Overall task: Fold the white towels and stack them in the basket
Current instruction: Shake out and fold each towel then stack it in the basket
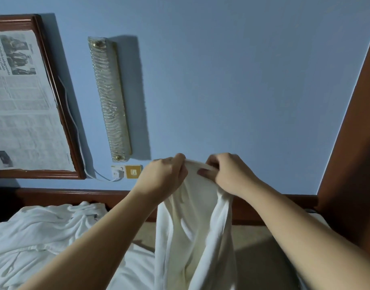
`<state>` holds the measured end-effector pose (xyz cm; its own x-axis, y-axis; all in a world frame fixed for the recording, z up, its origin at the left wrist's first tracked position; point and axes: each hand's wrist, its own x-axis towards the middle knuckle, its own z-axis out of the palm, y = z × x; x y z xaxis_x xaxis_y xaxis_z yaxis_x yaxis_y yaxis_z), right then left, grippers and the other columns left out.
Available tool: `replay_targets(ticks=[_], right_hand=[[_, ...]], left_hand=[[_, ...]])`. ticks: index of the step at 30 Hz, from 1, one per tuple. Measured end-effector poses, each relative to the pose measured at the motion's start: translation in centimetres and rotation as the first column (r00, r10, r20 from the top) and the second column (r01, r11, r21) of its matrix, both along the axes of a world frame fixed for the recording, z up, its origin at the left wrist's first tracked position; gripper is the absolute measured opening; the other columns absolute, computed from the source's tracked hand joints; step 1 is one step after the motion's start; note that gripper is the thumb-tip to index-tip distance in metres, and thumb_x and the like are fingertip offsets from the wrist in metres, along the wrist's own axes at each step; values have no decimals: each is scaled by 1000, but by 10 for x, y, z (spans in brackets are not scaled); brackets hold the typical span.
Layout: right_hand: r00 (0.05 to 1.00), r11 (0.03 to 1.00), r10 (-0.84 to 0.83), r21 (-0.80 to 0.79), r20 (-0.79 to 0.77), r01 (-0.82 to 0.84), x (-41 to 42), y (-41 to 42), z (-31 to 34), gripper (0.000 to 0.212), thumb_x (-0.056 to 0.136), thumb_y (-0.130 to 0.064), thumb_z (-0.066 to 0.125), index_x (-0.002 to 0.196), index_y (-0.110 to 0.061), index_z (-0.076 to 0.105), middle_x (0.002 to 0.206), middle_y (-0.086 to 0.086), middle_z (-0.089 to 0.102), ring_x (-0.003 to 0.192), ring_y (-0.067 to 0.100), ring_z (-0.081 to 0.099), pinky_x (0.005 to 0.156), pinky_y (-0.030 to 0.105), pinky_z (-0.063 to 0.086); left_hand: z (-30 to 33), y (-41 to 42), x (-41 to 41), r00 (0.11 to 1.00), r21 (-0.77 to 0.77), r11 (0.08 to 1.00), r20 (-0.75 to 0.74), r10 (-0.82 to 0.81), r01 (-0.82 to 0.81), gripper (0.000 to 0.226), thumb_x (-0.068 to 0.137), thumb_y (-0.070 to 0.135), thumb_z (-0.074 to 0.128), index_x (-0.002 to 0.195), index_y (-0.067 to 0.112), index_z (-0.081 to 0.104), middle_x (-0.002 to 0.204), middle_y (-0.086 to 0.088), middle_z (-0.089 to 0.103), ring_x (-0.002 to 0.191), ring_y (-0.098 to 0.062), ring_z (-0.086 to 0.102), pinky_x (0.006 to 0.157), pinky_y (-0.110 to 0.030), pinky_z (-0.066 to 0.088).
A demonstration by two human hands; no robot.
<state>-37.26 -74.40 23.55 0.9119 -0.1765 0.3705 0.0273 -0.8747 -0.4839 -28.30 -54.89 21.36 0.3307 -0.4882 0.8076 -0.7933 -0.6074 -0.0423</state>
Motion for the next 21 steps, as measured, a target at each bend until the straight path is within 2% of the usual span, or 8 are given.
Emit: replay_targets(ticks=[3, 6, 8, 10, 13, 15, 18, 21], right_hand=[[994, 995, -96, 11, -47, 96, -2, 2, -54, 41, 95, -43, 68, 64, -23, 50, 63, -6, 55, 70, 20, 57, 64, 36, 37], [985, 943, -155, 286, -75, 170, -17, -2, -118, 26, 93, -38, 73, 72, -28, 62, 66, -9, 66, 64, 3, 61, 64, 32, 46], [982, 913, -185, 361, -50, 190, -22, -11, -129, 15, 91, -34, 77, 83, -29, 65, 74, -10, 70, 68, 0, 64, 63, 26, 49], [982, 902, -188, 393, -18, 180, -15, -22, -114, 19, 90, -29, 77, 83, -26, 60, 73, -6, 66, 65, 9, 59, 59, 26, 45], [988, 939, -148, 321, 49, 125, 2, -27, -68, 29, 92, -33, 72, 79, -22, 49, 69, -4, 54, 62, 13, 45, 57, 34, 36], [987, 971, -134, 210, 87, 113, 13, -25, -35, 38, 89, -39, 74, 77, -20, 43, 67, -6, 49, 60, 13, 42, 57, 35, 32], [998, 997, -42, 68, 51, 38, 28, -7, 14, 40, 90, -36, 72, 75, -20, 37, 69, -5, 41, 61, 16, 35, 58, 34, 28], [1000, 997, 10, -79, -5, -10, 40, 17, 55, 32, 91, -24, 65, 76, -18, 37, 73, -3, 41, 64, 18, 35, 59, 34, 28]], left_hand=[[5, 17, 17, 998, 32, 999, 51, 24, -26, 14, 92, 19, 56, 84, 9, 61, 56, -4, 52, 40, -36, 46, 39, -30, 31], [13, 49, 44, 996, 48, 996, 59, 66, -69, 29, 95, 30, 45, 89, 9, 64, 60, -7, 59, 44, -38, 56, 40, -34, 43], [11, 75, 60, 995, 72, 992, 37, 98, -100, 30, 96, 32, 42, 86, 10, 60, 57, -8, 55, 43, -38, 55, 39, -38, 48], [6, 92, 70, 986, 109, 980, -11, 168, -166, 25, 94, 29, 46, 82, 11, 57, 54, -9, 52, 44, -37, 53, 41, -39, 48], [-2, 93, 71, 933, 206, 949, -223, 283, -238, 11, 93, 23, 62, 92, 14, 67, 65, -10, 60, 59, -37, 58, 56, -40, 53], [-1, 83, 67, 871, 253, 951, -408, 273, -180, 21, 92, 28, 64, 112, 28, 68, 79, -6, 69, 77, -32, 67, 67, -35, 52], [11, 52, 45, 781, 142, 988, -623, 36, 67, 44, 87, 43, 72, 128, 41, 55, 60, 6, 63, 59, -7, 58, 61, -29, 44], [32, 18, 26, 760, -4, 986, -637, -132, 168, 46, 82, 60, 77, 117, 43, 51, 57, 10, 62, 55, -6, 55, 55, -24, 37]])
